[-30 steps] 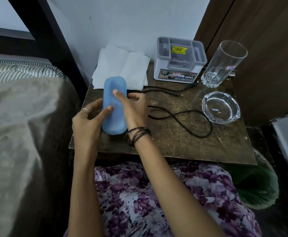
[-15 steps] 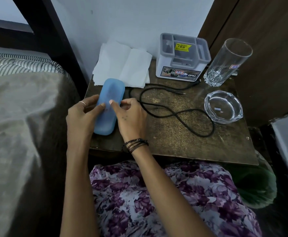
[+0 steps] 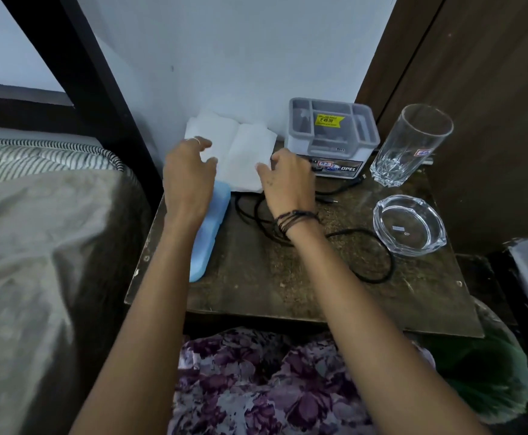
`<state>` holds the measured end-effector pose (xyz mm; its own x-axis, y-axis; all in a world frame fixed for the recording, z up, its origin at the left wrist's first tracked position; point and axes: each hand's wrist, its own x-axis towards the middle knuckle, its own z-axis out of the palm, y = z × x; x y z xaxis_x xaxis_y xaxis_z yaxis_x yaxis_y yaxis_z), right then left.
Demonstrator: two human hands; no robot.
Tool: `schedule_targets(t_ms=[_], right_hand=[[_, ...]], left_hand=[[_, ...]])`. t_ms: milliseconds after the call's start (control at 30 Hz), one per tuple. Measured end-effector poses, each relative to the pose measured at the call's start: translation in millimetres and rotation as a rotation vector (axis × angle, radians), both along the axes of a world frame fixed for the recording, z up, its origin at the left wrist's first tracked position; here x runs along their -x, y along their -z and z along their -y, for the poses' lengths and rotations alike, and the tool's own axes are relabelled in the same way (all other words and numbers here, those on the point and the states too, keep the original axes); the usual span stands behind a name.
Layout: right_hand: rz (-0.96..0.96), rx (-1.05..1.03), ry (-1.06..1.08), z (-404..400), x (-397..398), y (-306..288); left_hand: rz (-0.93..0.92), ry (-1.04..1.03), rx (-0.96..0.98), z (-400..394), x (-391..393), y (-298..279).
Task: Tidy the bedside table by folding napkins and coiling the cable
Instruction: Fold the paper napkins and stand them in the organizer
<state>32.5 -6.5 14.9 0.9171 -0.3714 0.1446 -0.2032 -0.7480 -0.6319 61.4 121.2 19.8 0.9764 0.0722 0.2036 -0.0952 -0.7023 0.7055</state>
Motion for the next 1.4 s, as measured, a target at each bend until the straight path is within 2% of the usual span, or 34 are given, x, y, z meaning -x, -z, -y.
schedule_targets(t_ms=[167,267,367,567,733,900,1067,1133,1200,1300,1400], right_hand=[[-0.15,0.148,-0.029,-3,-33,3],[-0.188,0.249,-0.051,-13,-40,12],[-0.198,0.156,-0.012,-17,-44,16],[-0.19,-0.301,0.081,-19,-52,15],[-0.012,-0.533,0.07,-16,-50,2],[0.104,-0.663,0.035,1,-28,-23],[0.156,-0.717,-0.024,41,36,-28],[0.136,-0.722,-0.018,58,70,-18],[0.045,-0.73,0.015,71,98,-6],[-0.162,-0.678,0.016,79,122,9],[-0.223,-0.622,0.015,79,134,18]], left_hand=[[-0.333,-0.071,-0.291,-3,-40,21],[-0.39,-0.107,-0.3,-1,-49,25],[-0.442,-0.173,-0.172,-4,-54,26],[-0.475,-0.084,0.038,-7,-59,25],[-0.343,-0.066,0.173,1,-56,-3],[-0.254,-0.046,0.294,3,-35,-37],[-0.26,0.033,0.681,19,31,-33],[-0.27,0.043,0.746,29,62,-14],[-0.302,0.035,0.687,37,88,4],[-0.343,0.058,0.441,45,117,25],[-0.317,0.037,0.29,46,132,34]])
